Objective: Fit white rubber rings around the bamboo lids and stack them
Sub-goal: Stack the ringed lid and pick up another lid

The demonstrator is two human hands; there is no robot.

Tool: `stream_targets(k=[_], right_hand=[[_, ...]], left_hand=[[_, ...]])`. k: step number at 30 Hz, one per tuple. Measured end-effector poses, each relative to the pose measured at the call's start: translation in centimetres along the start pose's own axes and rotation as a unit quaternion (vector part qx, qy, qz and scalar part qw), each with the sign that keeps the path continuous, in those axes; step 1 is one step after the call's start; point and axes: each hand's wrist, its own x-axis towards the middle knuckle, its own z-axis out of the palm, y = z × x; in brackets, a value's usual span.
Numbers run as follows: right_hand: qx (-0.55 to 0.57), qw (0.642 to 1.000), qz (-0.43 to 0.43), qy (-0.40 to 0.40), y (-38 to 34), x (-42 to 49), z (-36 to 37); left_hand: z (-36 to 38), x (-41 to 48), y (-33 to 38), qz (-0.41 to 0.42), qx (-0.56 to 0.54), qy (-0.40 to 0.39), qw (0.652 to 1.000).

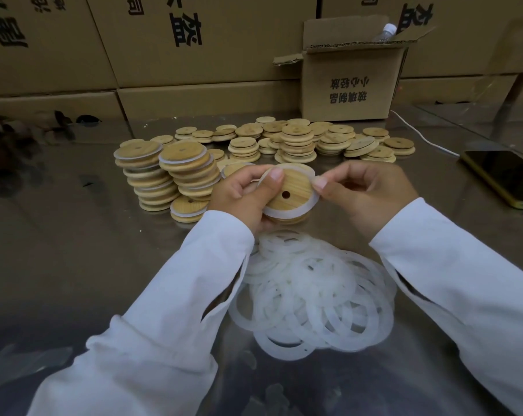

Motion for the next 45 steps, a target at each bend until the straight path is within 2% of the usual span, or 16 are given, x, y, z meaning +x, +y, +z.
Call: stream_targets(k=[6, 11, 18, 21, 24, 28, 34, 45], right_hand=[[0.005, 0.998, -0.014, 0.055, 0.6, -0.6, 0.9], [0.018, 0.995, 0.0, 0.095, 0.9, -1.1, 2.1], [-0.008, 0.989, 0.007, 0.15, 0.8, -0.6, 1.3], [-0.018, 0.991, -0.017, 0.131, 0.8, -0.4, 0.8], [-0.031, 0.996, -0.036, 0.074, 0.7, -0.3, 0.5], [-0.041, 0.998, -0.042, 0.04, 0.8, -0.4, 0.7], [-0.087, 0.994, -0.047, 0.034, 0.6, -0.4, 0.8], [-0.08, 0.992, -0.077, 0.053, 0.0, -0.1, 0.2]], left_hand=[[0.5, 0.0, -0.4, -0.03, -0.015, 0.038, 0.999], [0.8, 0.1, -0.2, -0.021, -0.029, 0.064, 0.997], [1.2, -0.2, 0.1, -0.023, -0.056, 0.009, 0.998], [1.1, -0.2, 0.0, -0.014, 0.01, -0.012, 1.0], [0.9, -0.5, -0.1, 0.023, 0.1, -0.023, 0.994], [0.7, -0.7, 0.0, 0.045, 0.133, -0.021, 0.99], [0.7, -0.7, 0.2, 0.038, 0.125, -0.013, 0.991], [0.5, -0.7, 0.6, 0.026, 0.047, -0.027, 0.998]])
